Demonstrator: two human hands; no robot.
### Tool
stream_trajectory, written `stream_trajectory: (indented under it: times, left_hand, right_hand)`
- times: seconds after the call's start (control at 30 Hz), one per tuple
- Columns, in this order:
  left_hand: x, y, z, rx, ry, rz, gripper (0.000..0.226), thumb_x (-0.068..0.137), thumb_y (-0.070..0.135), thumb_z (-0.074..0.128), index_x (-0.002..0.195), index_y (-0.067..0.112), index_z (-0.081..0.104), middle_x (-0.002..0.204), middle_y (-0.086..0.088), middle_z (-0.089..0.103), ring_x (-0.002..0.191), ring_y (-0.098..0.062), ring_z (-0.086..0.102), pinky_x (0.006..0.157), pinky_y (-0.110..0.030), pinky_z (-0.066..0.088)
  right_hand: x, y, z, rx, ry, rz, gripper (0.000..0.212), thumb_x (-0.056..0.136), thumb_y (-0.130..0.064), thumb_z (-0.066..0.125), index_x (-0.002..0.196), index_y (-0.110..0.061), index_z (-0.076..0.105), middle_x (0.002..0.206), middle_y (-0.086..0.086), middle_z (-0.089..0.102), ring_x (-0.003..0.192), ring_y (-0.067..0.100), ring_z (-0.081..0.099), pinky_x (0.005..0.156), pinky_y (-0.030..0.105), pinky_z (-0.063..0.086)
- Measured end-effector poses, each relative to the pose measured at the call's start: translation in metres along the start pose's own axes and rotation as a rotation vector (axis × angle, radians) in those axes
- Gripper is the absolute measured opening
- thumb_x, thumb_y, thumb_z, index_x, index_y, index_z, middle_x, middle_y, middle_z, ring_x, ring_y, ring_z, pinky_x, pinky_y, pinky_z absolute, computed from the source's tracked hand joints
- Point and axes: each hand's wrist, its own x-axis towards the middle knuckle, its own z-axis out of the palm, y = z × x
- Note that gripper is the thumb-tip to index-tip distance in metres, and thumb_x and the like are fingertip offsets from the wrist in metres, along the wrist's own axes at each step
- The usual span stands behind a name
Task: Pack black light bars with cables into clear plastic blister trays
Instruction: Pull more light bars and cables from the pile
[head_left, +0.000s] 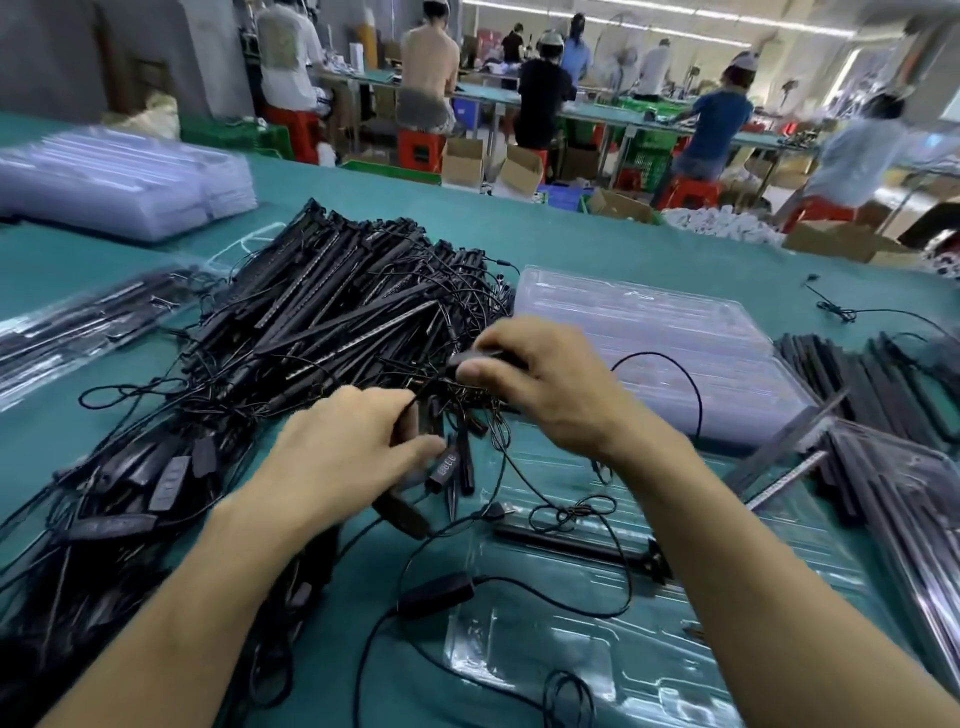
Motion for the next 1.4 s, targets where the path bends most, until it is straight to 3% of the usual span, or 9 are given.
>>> stream_trajectory:
  times: [0.27,0.5,0.6,0.77,0.87,1.03,1.13,1.23,1.4]
  left_hand:
    - [-0.011,-0.03,-0.017,0.121,-0.064,-0.053,0.031,0.073,0.064,0.07,0.067,0.037,0.056,0.064,0.016,0.058,0.062,0.001,0.053,0.057,-0.026,0.037]
    - [-0.003,-0.024,-0.006,0.162,-0.249,-0.066,0.039,0.066,0.078,0.062,0.08,0.044,0.05,0.076,0.011,0.06,0.078,-0.006,0.056,0.065,-0.032,0.04]
    - [0.0,-0.027,-0.001,0.303,-0.229,-0.139,0.054,0.065,0.089,0.051,0.09,0.042,0.042,0.077,0.013,0.05,0.072,-0.009,0.051,0.067,-0.033,0.037]
    - [0.001,-0.038,0.013,0.423,-0.324,-0.089,0.047,0.08,0.079,0.047,0.102,0.042,0.065,0.126,0.008,0.054,0.113,-0.016,0.051,0.086,-0.039,0.039]
    - [-0.001,-0.047,0.018,0.157,-0.258,-0.112,0.036,0.086,0.067,0.056,0.077,0.032,0.06,0.085,0.013,0.064,0.077,-0.005,0.057,0.071,-0.033,0.04]
    - [0.003,-0.052,0.015,-0.211,-0.106,-0.066,0.023,0.086,0.057,0.062,0.085,0.034,0.059,0.069,0.006,0.063,0.066,-0.016,0.06,0.066,-0.039,0.053]
    - [0.009,-0.047,0.014,-0.319,-0.01,-0.021,0.02,0.088,0.045,0.068,0.082,0.028,0.059,0.064,0.003,0.062,0.063,-0.021,0.063,0.065,-0.045,0.055]
    - [0.01,-0.043,0.017,-0.376,0.121,-0.045,0.023,0.087,0.04,0.069,0.076,0.024,0.056,0.061,-0.001,0.062,0.06,-0.022,0.061,0.063,-0.044,0.053]
    - [0.009,-0.037,0.018,-0.49,0.225,-0.111,0.031,0.084,0.041,0.072,0.068,0.023,0.053,0.063,-0.004,0.061,0.054,-0.017,0.061,0.048,-0.015,0.043]
  right_hand:
    - [0.018,0.049,-0.055,-0.294,0.538,0.195,0.036,0.093,-0.04,0.059,0.101,-0.006,0.065,0.094,0.009,0.054,0.087,0.021,0.044,0.071,0.027,0.029]
    - [0.024,0.092,-0.067,-0.419,0.639,0.36,0.041,0.096,-0.042,0.056,0.105,-0.002,0.063,0.103,0.02,0.057,0.098,0.034,0.049,0.079,0.034,0.033]
    - [0.024,0.1,-0.062,-0.442,0.56,0.448,0.043,0.096,-0.046,0.053,0.112,-0.007,0.063,0.106,0.02,0.057,0.101,0.037,0.049,0.083,0.041,0.04]
    - [0.007,0.104,-0.049,-0.565,0.281,0.588,0.041,0.095,-0.052,0.051,0.098,-0.013,0.065,0.099,0.015,0.064,0.093,0.037,0.056,0.075,0.041,0.046]
    - [0.001,0.087,-0.035,-0.76,0.057,0.633,0.035,0.093,-0.048,0.055,0.106,-0.017,0.065,0.112,0.011,0.064,0.106,0.034,0.056,0.086,0.042,0.043]
    - [0.004,0.027,0.017,-0.478,-0.233,0.048,0.061,0.089,-0.062,0.051,0.142,-0.031,0.046,0.153,-0.004,0.039,0.145,0.022,0.025,0.119,0.048,0.01]
    - [0.005,0.002,0.052,-0.28,-0.357,-0.094,0.041,0.096,-0.047,0.051,0.126,-0.021,0.062,0.127,0.002,0.063,0.123,0.02,0.05,0.112,0.041,0.027]
    - [0.0,0.001,0.061,-0.117,-0.379,-0.043,0.027,0.096,-0.036,0.058,0.099,-0.013,0.072,0.09,0.006,0.069,0.079,0.019,0.054,0.076,0.032,0.043]
    - [-0.006,0.007,0.05,-0.052,-0.123,-0.094,0.023,0.095,-0.029,0.061,0.095,-0.012,0.076,0.078,0.0,0.049,0.079,0.018,0.048,0.072,0.031,0.035]
